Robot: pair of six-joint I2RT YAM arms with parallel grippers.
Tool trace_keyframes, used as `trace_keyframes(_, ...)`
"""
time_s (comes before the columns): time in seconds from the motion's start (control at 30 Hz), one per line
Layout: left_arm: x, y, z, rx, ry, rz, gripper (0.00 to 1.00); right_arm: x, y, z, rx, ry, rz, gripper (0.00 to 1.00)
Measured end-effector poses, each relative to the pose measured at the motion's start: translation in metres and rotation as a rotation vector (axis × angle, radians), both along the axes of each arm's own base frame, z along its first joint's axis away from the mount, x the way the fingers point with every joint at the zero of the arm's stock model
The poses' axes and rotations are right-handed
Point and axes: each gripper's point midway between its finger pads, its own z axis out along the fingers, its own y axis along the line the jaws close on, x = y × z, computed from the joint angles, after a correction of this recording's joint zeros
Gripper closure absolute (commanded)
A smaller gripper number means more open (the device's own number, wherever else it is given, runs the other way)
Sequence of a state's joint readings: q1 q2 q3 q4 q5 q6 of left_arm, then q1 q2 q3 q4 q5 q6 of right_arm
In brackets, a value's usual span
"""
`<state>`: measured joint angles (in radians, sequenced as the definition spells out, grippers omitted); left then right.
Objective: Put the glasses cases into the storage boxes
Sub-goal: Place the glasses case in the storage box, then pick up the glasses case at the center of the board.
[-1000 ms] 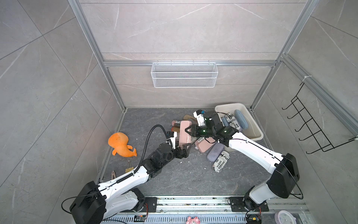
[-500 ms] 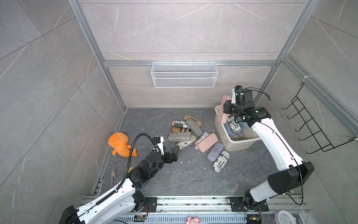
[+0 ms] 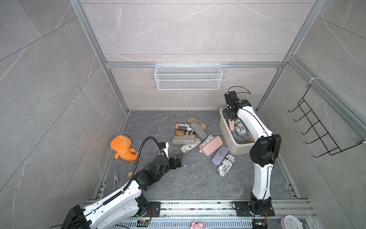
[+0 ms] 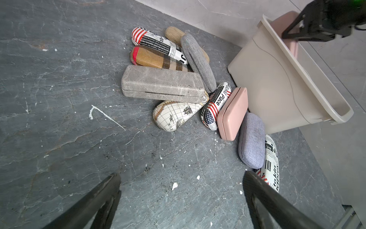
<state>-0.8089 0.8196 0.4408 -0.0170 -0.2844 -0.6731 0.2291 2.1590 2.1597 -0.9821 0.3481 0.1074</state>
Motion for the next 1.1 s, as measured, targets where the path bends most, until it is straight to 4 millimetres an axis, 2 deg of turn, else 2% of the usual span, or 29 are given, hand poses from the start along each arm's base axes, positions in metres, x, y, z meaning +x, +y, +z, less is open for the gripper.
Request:
trace_keyframes(0.1, -0.001, -0.001, -0.002, 0.005, 0.010, -0.006, 0.01, 0.000, -0.002, -0.004, -0.013, 0.027, -0.002, 0.38)
trace_keyframes(0.23, 0.003, -0.010, 0.003, 0.010, 0.021, -0.029, 0.01, -0.005, 0.003, 0.011, -0.006, 0.004, 0.005, 0.36)
trace_keyframes(0.4, 0.011, -0.026, 0.003, 0.030, 0.047, -0.061, 0.02, -0.023, 0.013, 0.031, 0.021, -0.033, 0.027, 0.38)
trace_keyframes(0.5, 0.014, -0.034, -0.004, 0.048, 0.077, -0.083, 0.03, -0.040, 0.013, 0.037, 0.040, -0.064, 0.018, 0.39)
trace_keyframes(0.6, 0.018, -0.049, -0.011, 0.075, 0.119, -0.122, 0.05, -0.073, 0.014, 0.035, 0.062, -0.075, 0.006, 0.35)
trace_keyframes(0.7, 0.025, -0.076, -0.015, 0.121, 0.153, -0.184, 0.05, -0.108, 0.018, 0.039, 0.099, -0.102, 0.007, 0.28)
trace_keyframes(0.8, 0.022, -0.117, -0.019, 0.193, 0.168, -0.279, 0.05, -0.137, 0.013, 0.050, 0.142, -0.155, -0.012, 0.19)
trace_keyframes(0.9, 0.012, -0.169, -0.022, 0.252, 0.172, -0.396, 0.05, -0.159, 0.000, 0.059, 0.164, -0.212, -0.057, 0.11)
trace_keyframes(1.0, -0.008, -0.223, -0.034, 0.305, 0.164, -0.517, 0.06, -0.173, -0.015, 0.073, 0.182, -0.280, -0.115, 0.08)
trace_keyframes(1.1, -0.032, -0.259, -0.054, 0.359, 0.184, -0.618, 0.06, -0.184, -0.031, 0.089, 0.194, -0.352, -0.174, 0.07)
